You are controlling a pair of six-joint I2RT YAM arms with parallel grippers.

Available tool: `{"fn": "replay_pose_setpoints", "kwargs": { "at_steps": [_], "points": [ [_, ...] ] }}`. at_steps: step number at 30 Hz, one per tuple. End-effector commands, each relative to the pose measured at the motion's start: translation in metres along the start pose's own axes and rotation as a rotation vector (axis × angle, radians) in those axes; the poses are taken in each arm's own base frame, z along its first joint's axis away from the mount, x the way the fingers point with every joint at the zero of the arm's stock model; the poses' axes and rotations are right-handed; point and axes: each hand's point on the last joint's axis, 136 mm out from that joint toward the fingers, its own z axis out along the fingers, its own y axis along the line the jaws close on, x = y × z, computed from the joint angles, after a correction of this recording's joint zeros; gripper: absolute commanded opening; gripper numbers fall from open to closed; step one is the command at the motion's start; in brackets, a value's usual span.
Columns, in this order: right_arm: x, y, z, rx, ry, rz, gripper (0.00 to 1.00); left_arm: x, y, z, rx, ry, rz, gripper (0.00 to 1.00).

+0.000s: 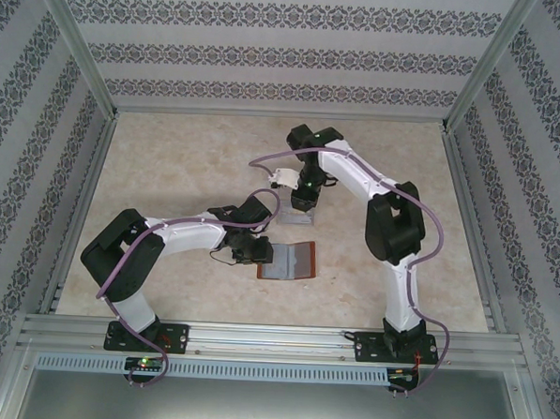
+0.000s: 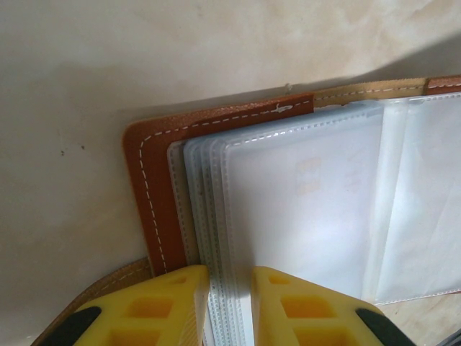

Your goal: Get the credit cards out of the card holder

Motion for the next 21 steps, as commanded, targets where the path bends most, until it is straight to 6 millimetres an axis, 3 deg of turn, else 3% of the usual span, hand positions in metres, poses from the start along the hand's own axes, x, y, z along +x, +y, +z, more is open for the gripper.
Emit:
{"fn": "replay_pose_setpoints", "kwargs": {
  "at_steps": [1, 8, 15, 21],
  "points": [
    [-0.019, -0.018, -0.019, 0.094, -0.166, 0.277, 0.19, 0.021, 0.015, 0.014, -0.045, 0.085, -0.014, 0.24],
    [-0.002, -0.025, -0.018, 0.169, -0.252, 0.707, 0.19, 0.020, 0.013, 0.014, -0.044, 0.085, -0.008, 0.24],
    [0.021, -0.007, 0.000, 0.080, -0.232, 1.044, 0.19, 0.019, 0.012, 0.015, -0.043, 0.088, -0.005, 0.24],
    [0.034, 0.012, 0.007, 0.026, -0.229, 1.213, 0.17, 0.019, 0.012, 0.015, -0.045, 0.091, -0.007, 0.24]
  ]
}}
